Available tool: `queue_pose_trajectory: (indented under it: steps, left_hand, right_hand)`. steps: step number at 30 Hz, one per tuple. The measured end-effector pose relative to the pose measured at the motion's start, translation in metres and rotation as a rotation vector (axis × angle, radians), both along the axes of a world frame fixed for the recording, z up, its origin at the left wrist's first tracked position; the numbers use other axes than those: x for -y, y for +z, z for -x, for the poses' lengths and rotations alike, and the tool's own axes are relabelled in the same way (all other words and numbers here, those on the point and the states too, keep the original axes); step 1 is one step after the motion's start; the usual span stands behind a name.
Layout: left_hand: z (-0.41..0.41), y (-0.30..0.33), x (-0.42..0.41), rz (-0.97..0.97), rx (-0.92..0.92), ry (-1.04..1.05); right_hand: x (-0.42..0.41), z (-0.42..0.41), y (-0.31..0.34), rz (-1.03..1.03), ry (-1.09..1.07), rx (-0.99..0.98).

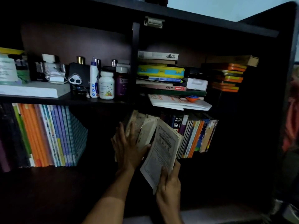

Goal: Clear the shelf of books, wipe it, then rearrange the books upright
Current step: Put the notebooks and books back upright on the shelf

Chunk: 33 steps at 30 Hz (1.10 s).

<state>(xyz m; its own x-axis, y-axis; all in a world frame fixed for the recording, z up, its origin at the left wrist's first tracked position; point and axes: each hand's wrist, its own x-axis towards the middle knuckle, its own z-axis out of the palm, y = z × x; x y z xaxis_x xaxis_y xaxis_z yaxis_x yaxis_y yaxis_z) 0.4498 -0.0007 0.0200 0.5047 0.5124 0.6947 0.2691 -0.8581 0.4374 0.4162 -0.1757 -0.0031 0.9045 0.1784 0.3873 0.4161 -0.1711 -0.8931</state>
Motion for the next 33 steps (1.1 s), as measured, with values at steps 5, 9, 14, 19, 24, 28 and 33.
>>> queue_pose_trajectory:
  steps: [5,9,14,19,24,28,33]
  left_hand:
    - [0.002,0.000,-0.005,0.045,0.099,0.024]
    - [0.006,-0.002,-0.018,0.072,0.177,0.056]
    - [0.010,0.001,-0.030,0.094,0.230,0.071]
    - [0.012,0.003,-0.034,0.083,0.246,0.050]
    - [0.012,0.003,-0.030,0.081,0.242,0.021]
    - [0.011,0.004,-0.023,0.018,0.120,0.016]
    - [0.007,0.005,-0.021,0.000,0.090,0.073]
  right_hand:
    - [-0.004,0.000,0.000,0.033,0.017,-0.003]
    - [-0.020,-0.012,0.007,0.083,0.048,-0.002]
    - [-0.041,-0.026,0.013,0.025,-0.061,0.055]
    - [-0.062,-0.033,0.019,-0.048,-0.135,0.130]
    - [-0.085,-0.042,0.022,0.075,-0.169,0.249]
    - [-0.098,-0.039,0.033,0.280,-0.048,0.184]
    - [-0.084,-0.053,0.031,0.244,0.092,0.184]
